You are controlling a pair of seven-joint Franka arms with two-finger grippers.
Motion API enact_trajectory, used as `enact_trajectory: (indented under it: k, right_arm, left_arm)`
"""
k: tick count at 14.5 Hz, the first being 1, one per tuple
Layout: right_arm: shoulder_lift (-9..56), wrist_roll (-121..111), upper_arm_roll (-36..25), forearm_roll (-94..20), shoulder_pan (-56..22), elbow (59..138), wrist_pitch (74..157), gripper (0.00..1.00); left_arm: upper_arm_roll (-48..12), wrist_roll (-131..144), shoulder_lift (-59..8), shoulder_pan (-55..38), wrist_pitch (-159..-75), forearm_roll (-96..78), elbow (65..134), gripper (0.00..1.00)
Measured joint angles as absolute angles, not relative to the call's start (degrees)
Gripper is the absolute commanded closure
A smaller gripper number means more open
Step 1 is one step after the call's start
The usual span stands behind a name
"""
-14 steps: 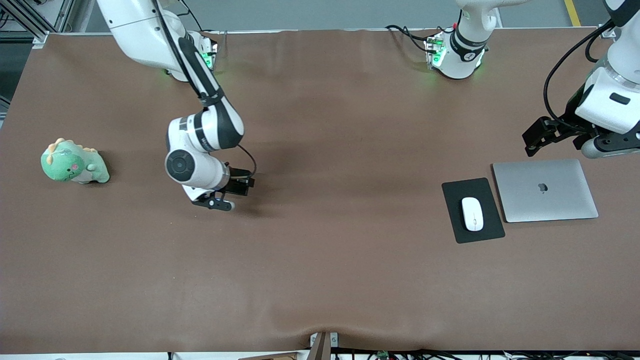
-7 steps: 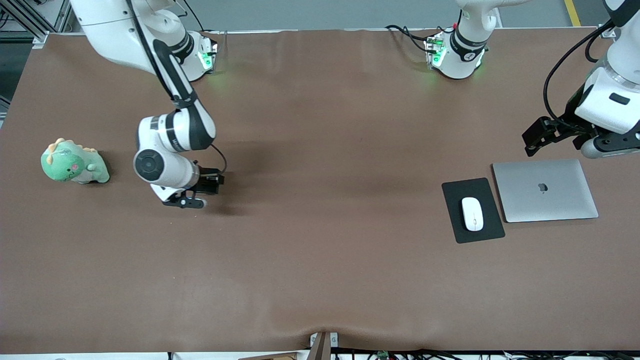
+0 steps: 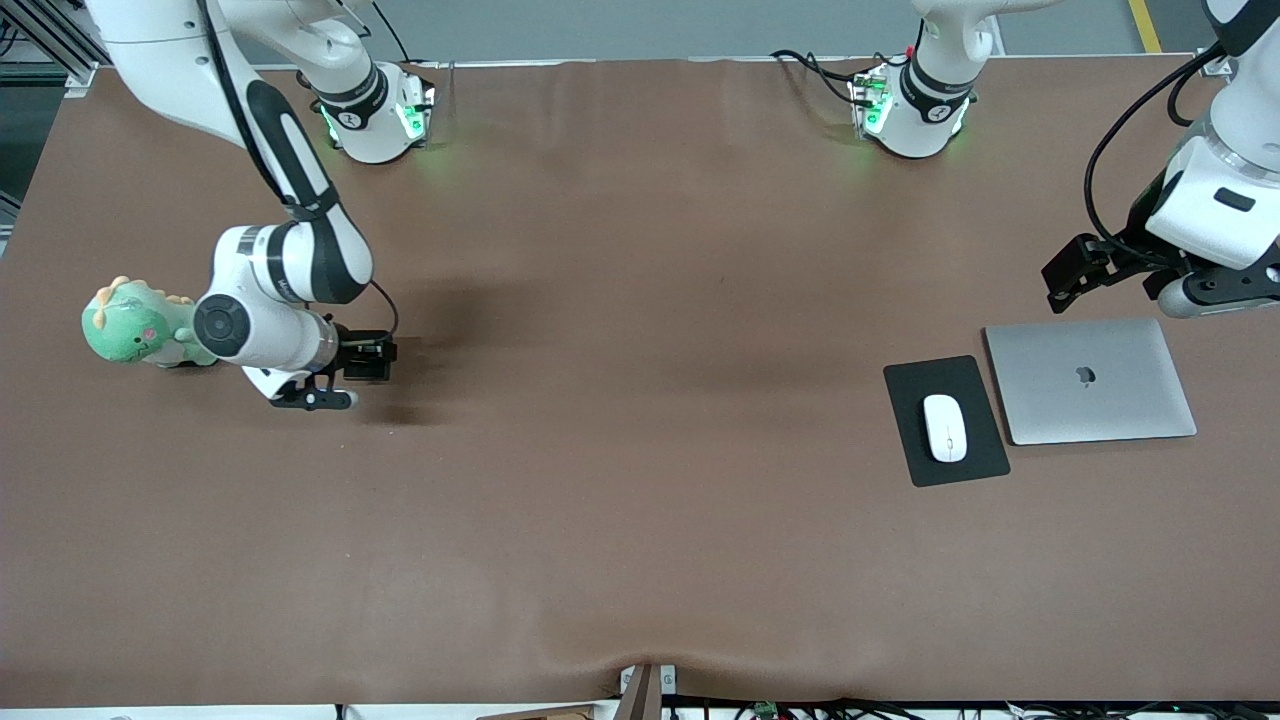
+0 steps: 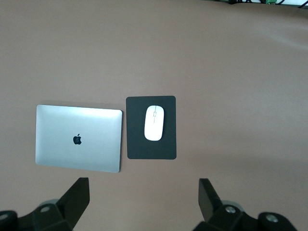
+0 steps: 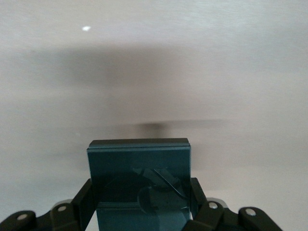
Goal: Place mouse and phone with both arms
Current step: 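Lower the black phone beside the green plush toy with the right gripper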
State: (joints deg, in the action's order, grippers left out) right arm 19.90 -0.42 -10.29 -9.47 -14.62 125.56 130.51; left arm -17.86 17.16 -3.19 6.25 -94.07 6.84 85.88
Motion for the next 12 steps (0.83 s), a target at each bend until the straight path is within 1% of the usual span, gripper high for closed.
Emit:
enact_trajectory:
  k: [7,12]
  right_arm:
    - [18.18,-10.24,-10.66,-9.17,-5.39,129.10,131.46,1.00]
    - [18.18,-10.52,-12.43,-7.80,-5.12,133.84,136.49,1.00]
  left_arm:
    - [-18.21,17.16,-3.21,6.13,-94.07,6.84,85.94,0.00]
    - [-18.22,17.16,-3.21,6.13,-94.07,6.84,85.95,0.00]
